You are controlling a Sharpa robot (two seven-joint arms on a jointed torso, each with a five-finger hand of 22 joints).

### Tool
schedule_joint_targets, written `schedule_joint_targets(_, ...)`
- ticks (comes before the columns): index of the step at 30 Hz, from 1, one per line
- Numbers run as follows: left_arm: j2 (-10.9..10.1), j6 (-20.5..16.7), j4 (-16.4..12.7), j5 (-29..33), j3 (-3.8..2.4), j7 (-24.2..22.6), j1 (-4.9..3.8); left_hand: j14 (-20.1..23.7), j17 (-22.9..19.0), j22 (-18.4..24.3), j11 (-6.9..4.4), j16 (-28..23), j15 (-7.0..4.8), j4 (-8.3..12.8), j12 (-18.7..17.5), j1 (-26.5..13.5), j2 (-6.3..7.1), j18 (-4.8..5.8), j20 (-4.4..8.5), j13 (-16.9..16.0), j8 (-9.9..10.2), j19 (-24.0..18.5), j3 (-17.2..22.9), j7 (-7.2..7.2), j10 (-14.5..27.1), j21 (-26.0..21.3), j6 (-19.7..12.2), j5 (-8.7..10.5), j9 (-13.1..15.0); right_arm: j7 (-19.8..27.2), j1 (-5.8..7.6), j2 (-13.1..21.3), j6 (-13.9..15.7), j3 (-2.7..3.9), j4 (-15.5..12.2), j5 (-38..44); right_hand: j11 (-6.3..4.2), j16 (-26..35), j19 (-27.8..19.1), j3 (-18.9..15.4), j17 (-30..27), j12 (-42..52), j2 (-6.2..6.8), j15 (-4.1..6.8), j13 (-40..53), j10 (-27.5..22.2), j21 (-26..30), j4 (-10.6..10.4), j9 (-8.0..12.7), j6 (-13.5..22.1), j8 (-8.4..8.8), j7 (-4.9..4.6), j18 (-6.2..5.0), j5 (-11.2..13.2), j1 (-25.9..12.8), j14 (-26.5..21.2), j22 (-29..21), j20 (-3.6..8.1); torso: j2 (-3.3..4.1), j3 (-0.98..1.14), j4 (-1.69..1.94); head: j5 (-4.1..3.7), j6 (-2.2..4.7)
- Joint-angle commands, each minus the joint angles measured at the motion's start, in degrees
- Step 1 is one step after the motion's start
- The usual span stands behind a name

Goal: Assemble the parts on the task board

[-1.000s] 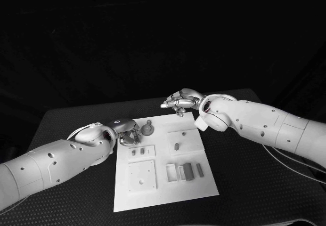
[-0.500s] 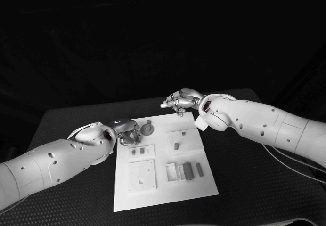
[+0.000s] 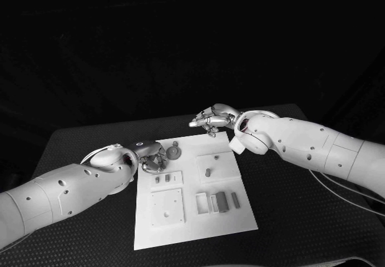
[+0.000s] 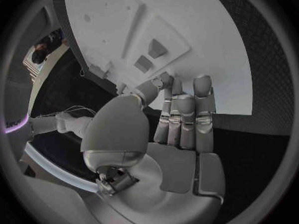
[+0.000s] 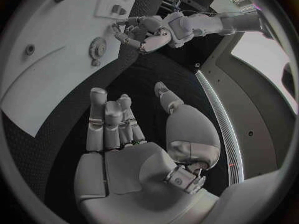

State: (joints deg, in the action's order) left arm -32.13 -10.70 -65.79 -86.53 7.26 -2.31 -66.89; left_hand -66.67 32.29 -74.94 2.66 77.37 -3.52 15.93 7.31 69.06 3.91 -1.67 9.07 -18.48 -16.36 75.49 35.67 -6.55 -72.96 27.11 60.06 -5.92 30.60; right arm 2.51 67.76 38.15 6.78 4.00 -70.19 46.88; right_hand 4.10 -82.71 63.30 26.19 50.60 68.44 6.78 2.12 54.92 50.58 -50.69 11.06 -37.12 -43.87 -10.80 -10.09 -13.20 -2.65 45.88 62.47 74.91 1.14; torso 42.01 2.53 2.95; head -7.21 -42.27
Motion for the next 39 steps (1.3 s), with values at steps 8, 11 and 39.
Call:
schedule_joint_targets(8, 1.1, 1.4, 1.4, -1.7, 0.73, 0.1, 0.55, -0.2, 0.0, -1.0, -0.12, 0.3, -0.36, 0.0, 0.0, -0.1, -0.64, -4.73, 0.27, 0.0, -0.1, -0.1, 0.4, 0.09, -0.4, -0.1, 0.4, -0.30, 0.0, 0.4, -0.02, -0.1, -0.3, 0.01, 0.0, 0.1, 0.03, -0.3, 0.0, -0.1, -0.1, 0.3, -0.42, 0.01, -0.1, -0.4, 0.3, 0.2, -0.1, 0.0, 0.24, -0.49, -1.80, -0.1, -0.1, -0.5, 0.9, 0.33, 0.01, 0.02, -0.03, -0.03, 0.03)
schedule_joint_targets(11, 1.2, 1.4, 1.5, -1.7, 1.20, 0.0, 0.64, -0.2, 0.0, -1.0, -0.13, 0.3, -0.37, 0.0, 0.0, -0.1, -0.66, -4.72, 0.28, 0.0, -0.2, -0.1, 0.4, 0.10, -0.5, -0.1, 0.4, -0.30, 0.0, 0.4, -0.02, -0.1, -0.3, 0.01, 0.0, 0.1, 0.03, -0.3, 0.0, -0.1, -0.1, 0.3, -0.42, 0.01, -0.1, -0.4, 0.3, 0.2, -0.1, 0.0, 0.24, -0.49, -1.80, -0.1, -0.1, -0.5, 0.9, 0.33, 0.02, 0.05, -0.04, -0.06, 0.02)
schedule_joint_targets(39, 0.7, 0.7, 2.0, -0.3, 1.35, 1.8, 0.72, 1.5, 0.1, -1.2, 1.01, 0.1, 0.73, 0.1, -2.1, -0.8, 0.68, -4.68, -0.45, 0.0, 1.8, -1.2, -0.3, -1.58, 2.1, -0.7, -3.6, 0.53, -1.1, 0.4, -0.02, -0.1, -0.2, 0.01, 0.1, 0.1, 0.03, -0.3, 0.0, -0.1, -0.1, 0.3, -0.40, 0.01, -0.1, -0.4, 0.3, 0.3, -0.1, 0.0, 0.26, -0.50, -1.80, -0.1, -0.2, -0.5, 0.9, 0.33, 0.00, -0.02, 0.04, -0.24, 0.05)
